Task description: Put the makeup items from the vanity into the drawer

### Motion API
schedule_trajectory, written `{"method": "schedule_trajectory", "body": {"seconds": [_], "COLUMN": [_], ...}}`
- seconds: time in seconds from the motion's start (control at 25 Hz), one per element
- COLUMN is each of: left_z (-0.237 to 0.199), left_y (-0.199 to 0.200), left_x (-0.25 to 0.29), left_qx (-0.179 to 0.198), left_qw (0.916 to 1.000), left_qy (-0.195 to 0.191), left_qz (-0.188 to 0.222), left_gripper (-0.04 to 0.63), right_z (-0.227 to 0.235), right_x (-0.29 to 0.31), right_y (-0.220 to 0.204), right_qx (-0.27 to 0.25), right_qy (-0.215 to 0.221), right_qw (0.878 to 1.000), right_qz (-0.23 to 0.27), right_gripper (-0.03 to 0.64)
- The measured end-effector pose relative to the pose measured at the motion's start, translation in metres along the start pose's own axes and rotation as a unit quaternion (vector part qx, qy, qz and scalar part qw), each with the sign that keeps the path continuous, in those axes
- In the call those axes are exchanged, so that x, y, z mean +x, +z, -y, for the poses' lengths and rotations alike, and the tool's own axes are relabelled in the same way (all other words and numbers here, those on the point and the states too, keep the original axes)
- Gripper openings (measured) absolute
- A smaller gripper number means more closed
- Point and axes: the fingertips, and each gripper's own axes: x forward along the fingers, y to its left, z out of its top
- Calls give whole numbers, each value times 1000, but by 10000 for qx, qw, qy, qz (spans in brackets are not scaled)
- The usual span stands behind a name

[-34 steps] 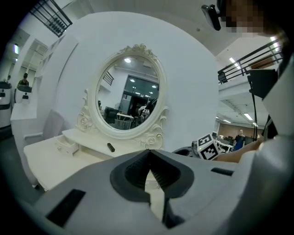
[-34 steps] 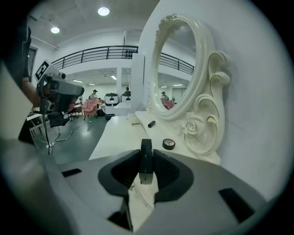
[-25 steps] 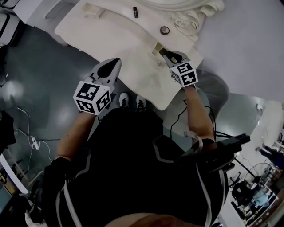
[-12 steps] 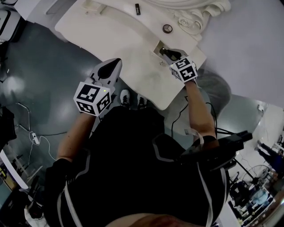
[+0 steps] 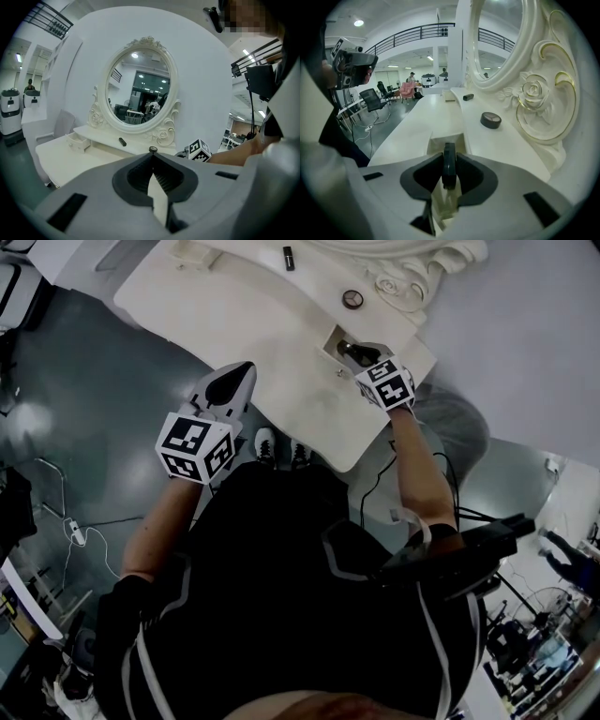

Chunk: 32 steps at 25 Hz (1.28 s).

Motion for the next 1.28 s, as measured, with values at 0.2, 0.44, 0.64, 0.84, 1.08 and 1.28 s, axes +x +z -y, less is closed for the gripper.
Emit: {"method": "schedule_trajectory", "body": {"seconds": [0.2, 0.44, 0.64, 0.84, 1.08, 1.28], "left_z": [1, 2, 3, 5, 13, 11], "left_y": [-1, -3, -1, 3, 19, 43], "left_x": [3, -1, -3, -7, 1, 4], "left_qx": [13, 51, 104, 164, 208, 381], "left_qw": [10000, 10000, 9999, 9998, 9986, 9970], "left_qy": [-14, -2, 13, -51, -423, -524], "left_qz": [-30, -52, -7, 50, 235, 428], "left_gripper": [5, 5, 5, 5, 5, 5], "right_z": [-3, -1, -2, -1, 4, 3], "right_x": [2, -2, -5, -23, -71, -113], "right_y": [-7, -10, -9, 4, 27, 63], "right_qx": [74, 204, 300, 423, 564, 544], "right_qy": [18, -58, -64, -219, -626, -745], "right_qw": [9999, 9997, 9995, 9988, 9952, 9908], "right_qz": [-139, -134, -78, 133, 492, 987], "right_gripper": [97, 107, 129, 137, 139, 138]}}
